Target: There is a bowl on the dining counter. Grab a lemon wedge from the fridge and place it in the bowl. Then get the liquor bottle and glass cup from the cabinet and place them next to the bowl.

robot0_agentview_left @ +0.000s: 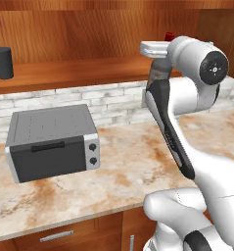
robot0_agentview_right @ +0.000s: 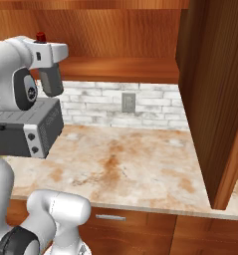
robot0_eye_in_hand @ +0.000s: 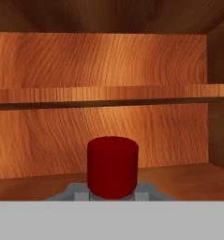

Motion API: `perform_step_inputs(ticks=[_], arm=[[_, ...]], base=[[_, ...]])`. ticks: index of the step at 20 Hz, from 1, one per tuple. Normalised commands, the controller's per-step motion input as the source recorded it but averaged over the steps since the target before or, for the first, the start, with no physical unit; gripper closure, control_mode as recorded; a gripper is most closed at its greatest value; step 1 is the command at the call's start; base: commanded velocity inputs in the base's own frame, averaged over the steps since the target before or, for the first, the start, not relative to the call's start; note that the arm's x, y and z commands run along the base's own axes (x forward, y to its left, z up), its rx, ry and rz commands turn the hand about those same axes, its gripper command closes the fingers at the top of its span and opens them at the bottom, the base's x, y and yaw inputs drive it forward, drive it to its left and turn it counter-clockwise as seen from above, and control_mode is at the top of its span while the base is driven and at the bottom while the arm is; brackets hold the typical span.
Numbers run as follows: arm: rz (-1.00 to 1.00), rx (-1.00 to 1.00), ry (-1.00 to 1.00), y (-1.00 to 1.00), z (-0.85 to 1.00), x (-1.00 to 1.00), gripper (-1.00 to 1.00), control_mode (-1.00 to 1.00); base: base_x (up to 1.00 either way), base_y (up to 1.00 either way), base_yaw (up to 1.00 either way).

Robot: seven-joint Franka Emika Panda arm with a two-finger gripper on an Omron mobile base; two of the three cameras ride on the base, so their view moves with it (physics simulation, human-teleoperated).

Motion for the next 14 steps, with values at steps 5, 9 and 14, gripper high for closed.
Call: perform_step_inputs(ticks=[5,9,14], arm=[[0.04,-0.09,0.05,0.22,-0.31,-0.77,1.00,-1.00],[0.10,-0.06,0.11,0.32,-0.30,-0.54,1.00,-1.00],[0.09,-0.01,0.06,0.11,-0.19,-0.58,1.00,1.00]], base=[[0.00,0.00,0.00],[0.00,0.00,0.00],[-0.20,0.00,0.02]])
